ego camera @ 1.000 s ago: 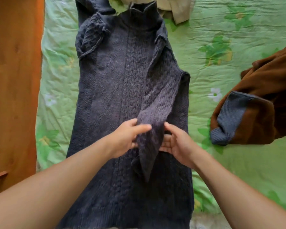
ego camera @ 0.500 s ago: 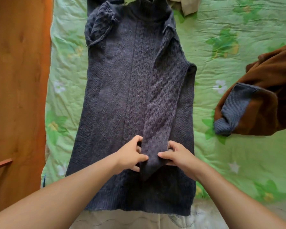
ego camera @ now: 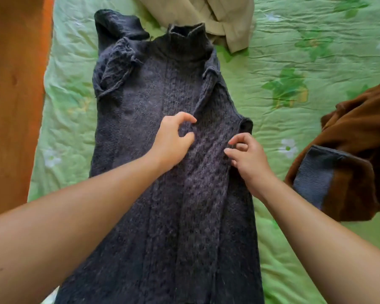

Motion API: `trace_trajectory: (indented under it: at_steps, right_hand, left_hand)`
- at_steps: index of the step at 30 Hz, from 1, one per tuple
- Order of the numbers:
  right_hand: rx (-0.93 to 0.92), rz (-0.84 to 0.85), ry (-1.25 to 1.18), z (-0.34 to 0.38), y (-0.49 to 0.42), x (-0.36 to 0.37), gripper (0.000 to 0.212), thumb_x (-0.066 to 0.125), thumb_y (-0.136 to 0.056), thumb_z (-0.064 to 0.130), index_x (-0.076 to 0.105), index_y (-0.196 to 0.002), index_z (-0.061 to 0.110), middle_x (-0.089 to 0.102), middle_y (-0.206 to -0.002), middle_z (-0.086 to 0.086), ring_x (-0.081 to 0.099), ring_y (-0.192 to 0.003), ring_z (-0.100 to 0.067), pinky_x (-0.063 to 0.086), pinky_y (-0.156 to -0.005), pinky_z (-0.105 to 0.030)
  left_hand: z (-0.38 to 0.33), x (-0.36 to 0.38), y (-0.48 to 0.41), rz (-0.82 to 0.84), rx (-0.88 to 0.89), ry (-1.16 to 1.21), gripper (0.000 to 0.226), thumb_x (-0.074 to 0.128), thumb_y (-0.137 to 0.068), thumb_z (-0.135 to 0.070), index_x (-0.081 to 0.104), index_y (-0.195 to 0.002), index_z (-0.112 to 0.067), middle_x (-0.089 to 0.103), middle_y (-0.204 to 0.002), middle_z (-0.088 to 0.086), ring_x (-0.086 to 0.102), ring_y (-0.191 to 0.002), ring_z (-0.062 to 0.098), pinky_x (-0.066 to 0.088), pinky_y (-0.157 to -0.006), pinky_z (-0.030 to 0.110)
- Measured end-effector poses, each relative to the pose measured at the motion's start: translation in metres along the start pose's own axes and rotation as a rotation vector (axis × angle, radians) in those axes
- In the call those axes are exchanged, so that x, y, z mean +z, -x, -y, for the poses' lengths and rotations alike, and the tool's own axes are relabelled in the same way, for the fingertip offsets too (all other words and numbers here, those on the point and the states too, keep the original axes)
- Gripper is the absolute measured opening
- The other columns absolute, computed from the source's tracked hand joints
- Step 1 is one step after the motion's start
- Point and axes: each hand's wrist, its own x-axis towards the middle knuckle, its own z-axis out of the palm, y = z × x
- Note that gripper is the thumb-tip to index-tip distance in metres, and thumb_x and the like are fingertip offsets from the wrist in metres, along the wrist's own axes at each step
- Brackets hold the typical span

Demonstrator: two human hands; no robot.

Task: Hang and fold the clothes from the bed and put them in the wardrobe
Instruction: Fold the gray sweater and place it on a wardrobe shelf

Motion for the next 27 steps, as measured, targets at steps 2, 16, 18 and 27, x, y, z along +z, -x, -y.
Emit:
trace_trajectory:
  at_steps: [2,16,18,27]
  right_hand:
    - [0.008,-0.002,-0.168,0.019,-0.027,0.005,0.033,0.065,-0.083,-0.011,0.063,-0.09,0.021,0.063,-0.085,-0.007,0.058,-0.078,-0.021,0.046,-0.071,-0.034]
    - [-0.209,-0.3,0.809,0.018,-0.073,-0.021,0.038,0.061,-0.092,0.018,0.062,-0.13,0.018,0.052,-0.12,-0.012,0.05,-0.111,-0.032,0.042,-0.095,-0.039]
    - [-0.419,-0.314,1.024,0.029,-0.071,-0.009,0.047,0.063,-0.088,0.021,0.058,-0.134,0.018,0.045,-0.129,-0.016,0.044,-0.118,-0.039,0.039,-0.098,-0.049]
    - [-0.468,0.104,1.457,0.057,-0.146,0.036,0.073,0.016,-0.098,0.067,0.003,-0.161,0.034,0.003,-0.17,0.002,-0.004,-0.156,-0.023,0.014,-0.121,-0.059]
  left_hand:
    - [-0.018,0.002,-0.039,0.02,0.087,-0.029,0.039,0.061,-0.091,-0.008,0.066,-0.122,-0.031,0.049,-0.127,0.002,0.048,-0.113,0.009,0.034,-0.091,0.008]
    - [-0.015,0.009,-0.157,0.037,0.055,-0.178,0.048,0.061,-0.098,-0.024,0.052,-0.146,-0.018,0.047,-0.145,0.003,0.054,-0.124,0.017,0.044,-0.099,0.023]
    - [-0.009,-0.003,-0.151,0.067,0.19,-0.296,0.049,0.061,-0.098,-0.025,0.052,-0.146,-0.02,0.038,-0.148,0.004,0.045,-0.132,0.021,0.038,-0.106,0.027]
    - [0.043,-0.128,-0.148,-0.393,0.051,-0.678,0.057,0.063,-0.093,-0.034,0.045,-0.147,-0.029,0.034,-0.152,0.012,0.03,-0.142,0.033,0.026,-0.117,0.05]
